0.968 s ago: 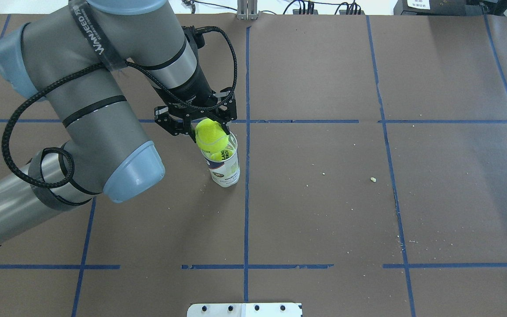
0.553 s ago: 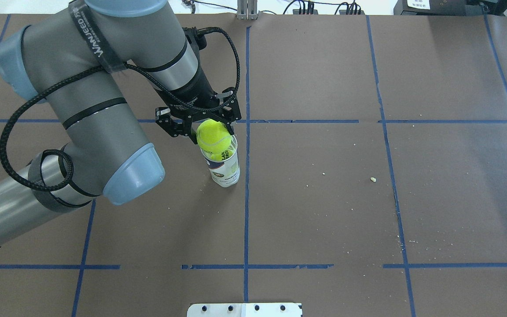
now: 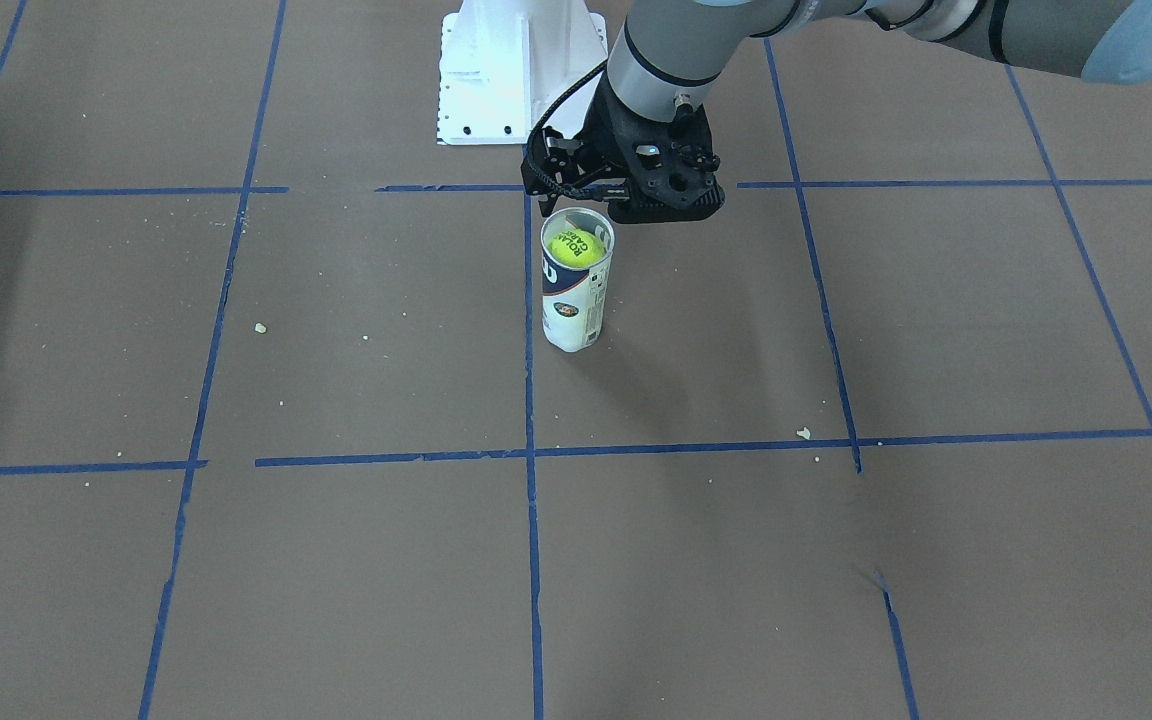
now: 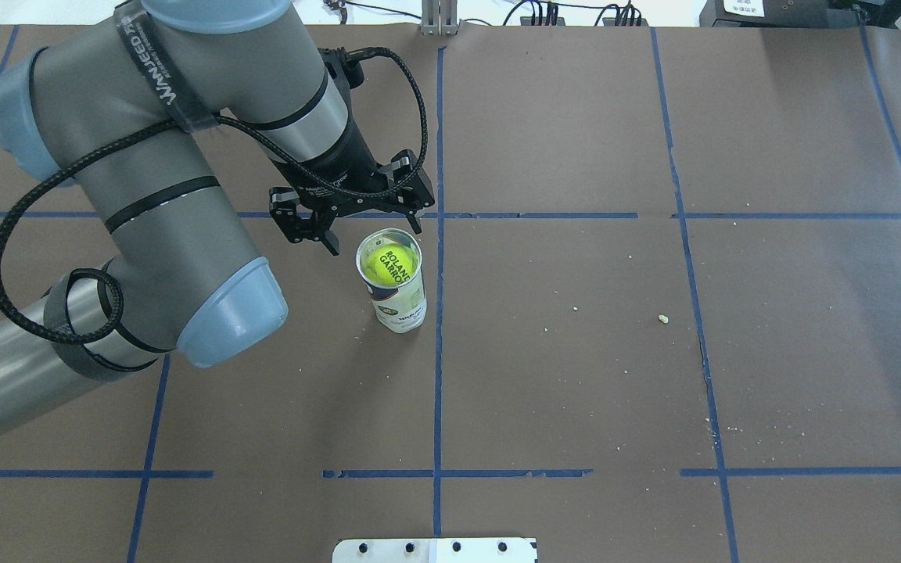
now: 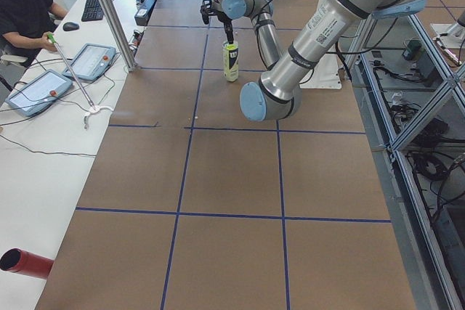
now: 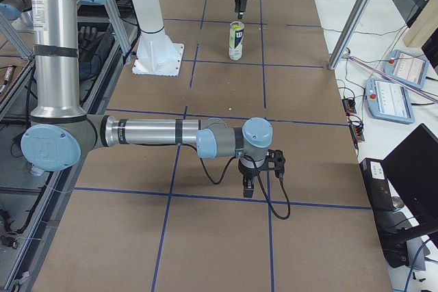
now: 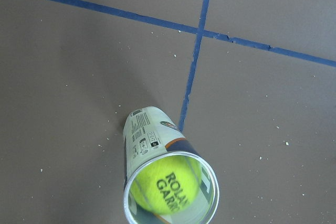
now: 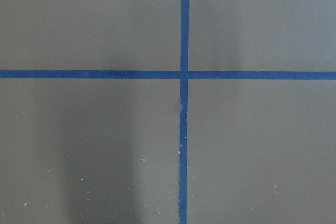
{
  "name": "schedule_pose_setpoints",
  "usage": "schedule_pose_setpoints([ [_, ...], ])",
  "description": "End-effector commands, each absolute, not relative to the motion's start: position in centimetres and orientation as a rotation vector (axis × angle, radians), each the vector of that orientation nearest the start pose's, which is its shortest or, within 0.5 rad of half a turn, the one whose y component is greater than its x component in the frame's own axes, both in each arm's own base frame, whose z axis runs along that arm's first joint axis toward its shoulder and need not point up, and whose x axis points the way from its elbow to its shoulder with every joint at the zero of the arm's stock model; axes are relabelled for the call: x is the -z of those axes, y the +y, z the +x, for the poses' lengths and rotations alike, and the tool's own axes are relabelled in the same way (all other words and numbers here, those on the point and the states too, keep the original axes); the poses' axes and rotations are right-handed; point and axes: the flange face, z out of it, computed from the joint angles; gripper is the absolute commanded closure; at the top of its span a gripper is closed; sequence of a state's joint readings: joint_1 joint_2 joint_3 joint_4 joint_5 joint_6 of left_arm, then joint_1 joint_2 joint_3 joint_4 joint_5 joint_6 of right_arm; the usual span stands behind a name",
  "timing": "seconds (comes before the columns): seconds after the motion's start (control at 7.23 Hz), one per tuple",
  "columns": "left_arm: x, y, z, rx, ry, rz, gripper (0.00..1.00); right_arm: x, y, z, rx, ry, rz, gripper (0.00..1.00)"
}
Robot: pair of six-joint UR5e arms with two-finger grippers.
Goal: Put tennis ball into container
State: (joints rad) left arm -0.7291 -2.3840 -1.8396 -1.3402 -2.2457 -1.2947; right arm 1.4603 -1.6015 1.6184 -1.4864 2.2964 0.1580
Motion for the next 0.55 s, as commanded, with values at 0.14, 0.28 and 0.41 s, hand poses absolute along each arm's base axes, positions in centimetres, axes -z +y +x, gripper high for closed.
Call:
schedule_pose_setpoints([
  [0.14,-12.0,-47.8,33.7,0.163,1.026,-0.085,0.0,-64.5,-49.0,1.3,-0.007,-0.731,-0.002,0.0],
  [0.28,-14.6,-50.4,28.3,0.175,1.007,-0.008,0.0,-64.5,-49.0,1.3,-0.009,-0.731,-0.001,0.0],
  [0.41,-17.9,-51.7,24.8,0.143,0.973,0.04,0.0,-64.5,-49.0,1.3,-0.009,-0.731,-0.001,0.0],
])
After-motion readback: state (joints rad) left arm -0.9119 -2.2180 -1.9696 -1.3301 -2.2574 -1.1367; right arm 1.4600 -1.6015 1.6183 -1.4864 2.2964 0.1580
